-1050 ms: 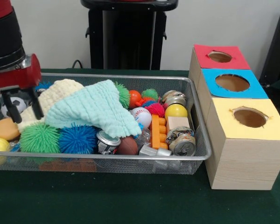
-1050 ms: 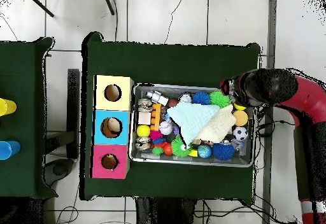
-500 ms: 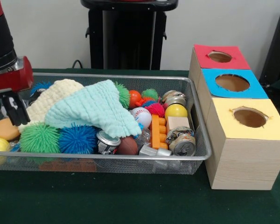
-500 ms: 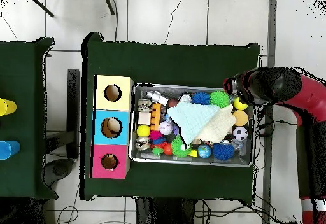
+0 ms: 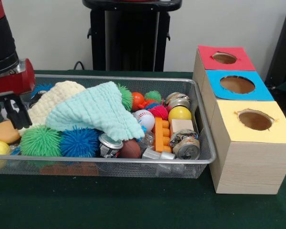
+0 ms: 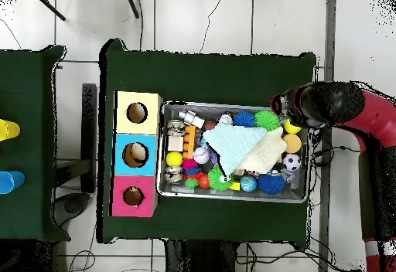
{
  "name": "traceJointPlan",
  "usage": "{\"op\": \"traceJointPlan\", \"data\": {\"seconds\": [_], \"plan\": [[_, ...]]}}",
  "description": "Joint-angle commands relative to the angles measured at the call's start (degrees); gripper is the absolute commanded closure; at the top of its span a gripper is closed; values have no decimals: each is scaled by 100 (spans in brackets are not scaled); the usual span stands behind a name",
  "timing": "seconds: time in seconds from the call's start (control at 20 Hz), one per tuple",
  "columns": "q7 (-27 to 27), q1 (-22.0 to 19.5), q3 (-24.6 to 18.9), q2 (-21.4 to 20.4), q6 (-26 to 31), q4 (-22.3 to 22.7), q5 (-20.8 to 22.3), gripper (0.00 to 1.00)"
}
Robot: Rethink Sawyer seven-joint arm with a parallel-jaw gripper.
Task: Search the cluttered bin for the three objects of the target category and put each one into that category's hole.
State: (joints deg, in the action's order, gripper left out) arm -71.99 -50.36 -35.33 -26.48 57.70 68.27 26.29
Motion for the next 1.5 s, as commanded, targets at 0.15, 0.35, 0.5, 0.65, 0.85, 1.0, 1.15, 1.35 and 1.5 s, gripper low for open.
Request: {"op": "traceJointPlan", "data": {"seconds": [0.15,0.35,0.5,0.65,0.85,1.0,1.15,1.35,1.5], "plan": [[1185,403,163,179,-71,-100,838,100],[1057,632,135,814,-310,-644,1049,100],[1000,672,98,984,-465,-762,1124,100],[935,799,117,1113,-400,-956,1164,100],[937,874,112,1170,-307,-1072,1147,100],[809,884,147,979,-320,-838,1086,100],[556,894,218,718,-339,-485,1011,100],[444,716,255,304,-390,77,892,100],[474,564,237,57,-333,401,800,100]]}}
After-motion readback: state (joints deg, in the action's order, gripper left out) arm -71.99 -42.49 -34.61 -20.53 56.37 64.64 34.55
